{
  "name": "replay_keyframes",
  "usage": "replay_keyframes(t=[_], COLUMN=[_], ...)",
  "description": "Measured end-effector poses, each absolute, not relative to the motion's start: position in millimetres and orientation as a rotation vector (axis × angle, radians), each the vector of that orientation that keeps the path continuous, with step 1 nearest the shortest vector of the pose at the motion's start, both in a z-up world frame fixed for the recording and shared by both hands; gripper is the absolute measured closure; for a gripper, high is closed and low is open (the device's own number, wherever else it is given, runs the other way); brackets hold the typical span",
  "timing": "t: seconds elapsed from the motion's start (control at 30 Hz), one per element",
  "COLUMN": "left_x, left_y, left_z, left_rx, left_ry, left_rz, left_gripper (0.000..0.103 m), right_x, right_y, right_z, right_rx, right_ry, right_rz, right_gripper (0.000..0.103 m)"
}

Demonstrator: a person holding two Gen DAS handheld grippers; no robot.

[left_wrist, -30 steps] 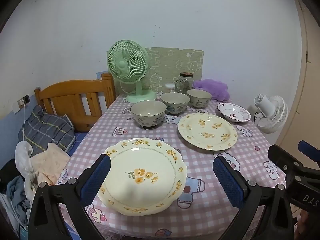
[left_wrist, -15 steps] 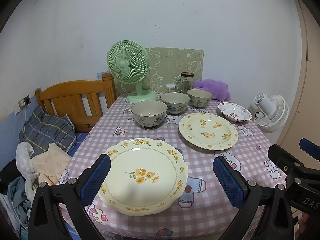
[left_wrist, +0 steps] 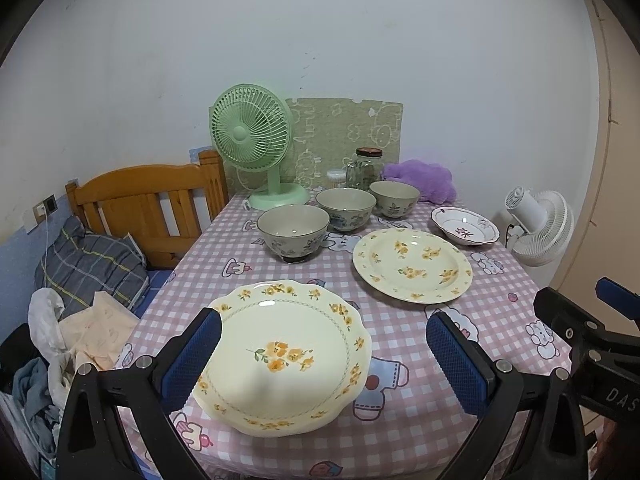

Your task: Organize plates and bowls

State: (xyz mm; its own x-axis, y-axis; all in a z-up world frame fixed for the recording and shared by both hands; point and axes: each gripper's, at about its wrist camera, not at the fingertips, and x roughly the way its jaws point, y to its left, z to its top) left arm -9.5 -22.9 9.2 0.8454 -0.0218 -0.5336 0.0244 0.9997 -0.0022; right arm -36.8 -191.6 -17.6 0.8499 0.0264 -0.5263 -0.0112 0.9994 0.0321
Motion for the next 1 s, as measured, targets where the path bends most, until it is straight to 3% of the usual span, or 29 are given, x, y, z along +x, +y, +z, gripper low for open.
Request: replay_keyframes(t=[1.0], left_x=[-12.2], left_y=[-18.3], left_z=[6.3], left_rx=[-0.019], left_ry=[0.557], left_rz=[-0.024], left_gripper=[0.0], right_x=[-34.4], right_y=[-187.0], right_z=[-19.8], right_rx=[0.023], right_ry=[0.562], right_rz=[0.02], right_gripper=[0.0])
